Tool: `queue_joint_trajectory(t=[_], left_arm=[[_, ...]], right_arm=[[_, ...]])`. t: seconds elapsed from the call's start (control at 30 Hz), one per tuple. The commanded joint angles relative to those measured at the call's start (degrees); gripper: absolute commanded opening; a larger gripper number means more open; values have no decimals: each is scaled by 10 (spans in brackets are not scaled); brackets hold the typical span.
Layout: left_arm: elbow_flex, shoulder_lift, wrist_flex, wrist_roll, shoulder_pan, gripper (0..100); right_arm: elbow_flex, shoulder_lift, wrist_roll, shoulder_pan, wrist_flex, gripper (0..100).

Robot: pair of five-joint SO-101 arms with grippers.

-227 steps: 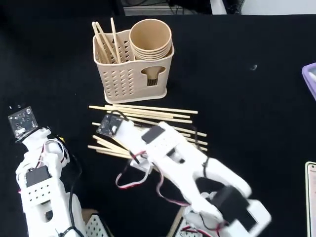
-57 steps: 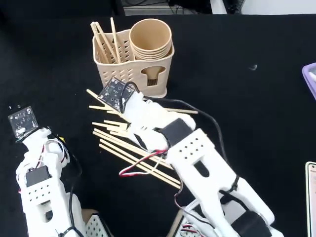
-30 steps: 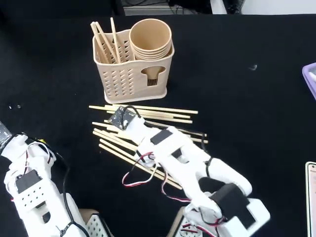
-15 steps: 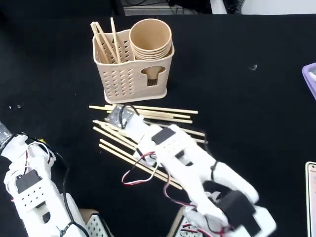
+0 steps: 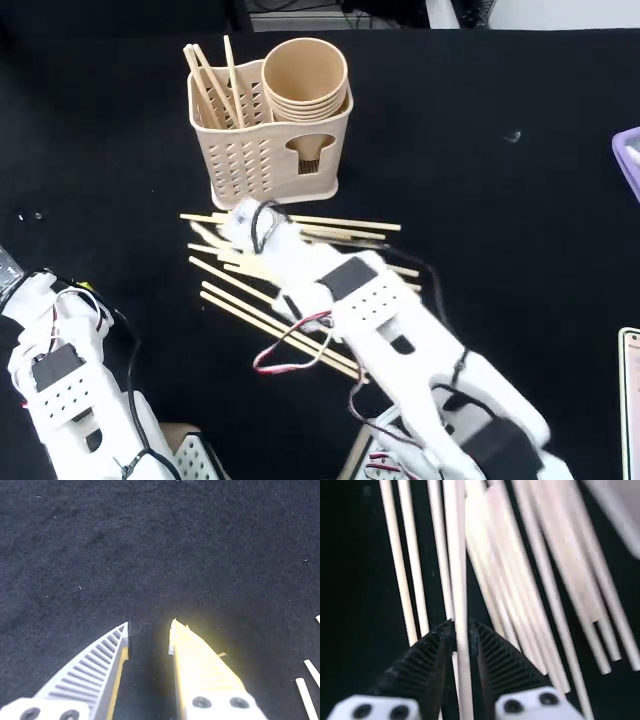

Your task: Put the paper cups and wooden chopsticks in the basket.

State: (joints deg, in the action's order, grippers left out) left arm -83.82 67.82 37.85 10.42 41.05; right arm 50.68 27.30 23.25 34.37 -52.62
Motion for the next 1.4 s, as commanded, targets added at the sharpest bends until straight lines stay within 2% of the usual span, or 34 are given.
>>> queue_joint_trajectory(t=[0.0,0.1,0.2,0.37,0.53,0.63,0.9,1.07,1.37], left_arm=[[27,9,-11,5,0,145],[25,9,-11,5,-13,145],[25,9,-11,5,-15,145],[25,9,-11,5,-15,145],[24,9,-11,5,-15,145],[24,9,-11,5,-15,145],[24,9,-11,5,-15,145],[24,9,-11,5,-20,145],[24,9,-11,4,-25,145]], right_arm=[[-115,80,0,-8,-67,11],[-217,132,-1,5,-108,11],[-282,152,-32,4,-55,11],[-258,110,-105,4,190,11],[-218,36,-145,2,468,11],[-220,-8,-145,2,555,11],[-308,-122,-148,-39,600,11],[-357,-188,-227,-58,616,11],[-393,-274,-236,-61,614,11]])
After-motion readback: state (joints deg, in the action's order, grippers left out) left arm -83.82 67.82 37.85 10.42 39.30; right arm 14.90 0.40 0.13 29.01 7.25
